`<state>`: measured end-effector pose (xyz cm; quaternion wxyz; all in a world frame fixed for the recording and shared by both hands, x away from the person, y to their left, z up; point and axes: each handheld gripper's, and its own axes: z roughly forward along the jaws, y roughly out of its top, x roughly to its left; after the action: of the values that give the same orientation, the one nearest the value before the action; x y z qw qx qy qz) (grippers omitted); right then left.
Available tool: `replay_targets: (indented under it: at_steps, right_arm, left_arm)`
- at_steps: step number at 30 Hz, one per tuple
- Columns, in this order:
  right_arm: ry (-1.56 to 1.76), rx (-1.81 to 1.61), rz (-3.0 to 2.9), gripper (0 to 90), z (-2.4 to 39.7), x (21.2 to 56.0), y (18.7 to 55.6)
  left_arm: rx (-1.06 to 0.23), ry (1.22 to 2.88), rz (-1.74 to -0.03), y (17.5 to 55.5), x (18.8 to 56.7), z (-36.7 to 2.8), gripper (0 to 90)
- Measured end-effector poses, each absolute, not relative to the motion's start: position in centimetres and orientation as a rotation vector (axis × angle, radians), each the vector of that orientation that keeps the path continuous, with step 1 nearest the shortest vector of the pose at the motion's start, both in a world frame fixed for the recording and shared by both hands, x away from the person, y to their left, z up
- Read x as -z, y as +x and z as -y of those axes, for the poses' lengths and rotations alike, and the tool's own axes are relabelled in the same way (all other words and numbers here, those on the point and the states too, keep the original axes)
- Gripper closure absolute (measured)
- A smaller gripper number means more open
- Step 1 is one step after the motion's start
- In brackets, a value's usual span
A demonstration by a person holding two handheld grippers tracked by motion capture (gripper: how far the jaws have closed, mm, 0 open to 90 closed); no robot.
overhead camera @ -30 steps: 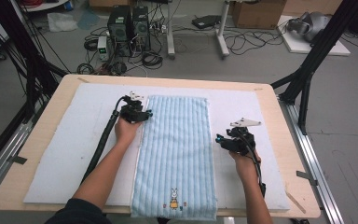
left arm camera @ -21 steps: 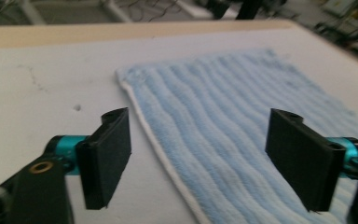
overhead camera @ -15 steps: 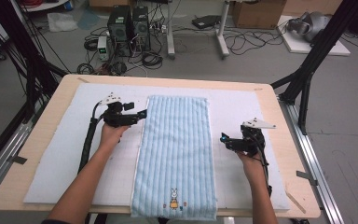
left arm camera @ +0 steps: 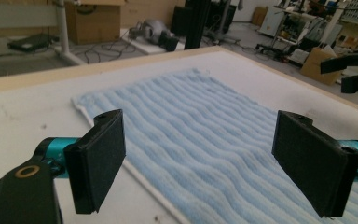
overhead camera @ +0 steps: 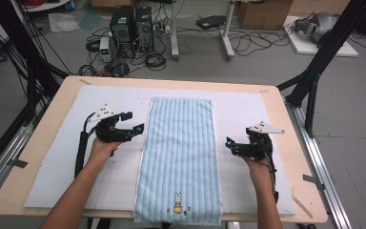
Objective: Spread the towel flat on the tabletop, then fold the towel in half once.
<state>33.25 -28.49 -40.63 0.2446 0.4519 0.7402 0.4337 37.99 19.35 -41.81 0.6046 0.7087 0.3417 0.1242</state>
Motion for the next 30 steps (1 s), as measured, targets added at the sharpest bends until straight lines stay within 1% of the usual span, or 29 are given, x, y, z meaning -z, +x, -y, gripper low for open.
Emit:
replay_targets:
  at_steps: [1,8,18,30]
  right_arm:
    - [1.223,-1.189,-2.02,10.1,28.4,40.6,33.2]
    - [1.241,-1.185,-2.032,10.2,28.3,40.8,32.8]
    - [1.261,-1.186,-2.04,10.1,28.3,40.9,32.8]
    - [1.292,-1.166,-2.047,10.1,27.5,41.2,33.3]
  left_arm:
    - [-0.272,1.649,-0.804,37.9,41.9,-19.4,17.8]
    - [-0.28,1.66,-0.826,37.0,42.7,-19.8,17.1]
    - [-0.267,1.602,-0.868,37.1,43.1,-20.6,17.2]
    - [-0.298,1.649,-0.896,36.8,43.8,-20.2,17.7]
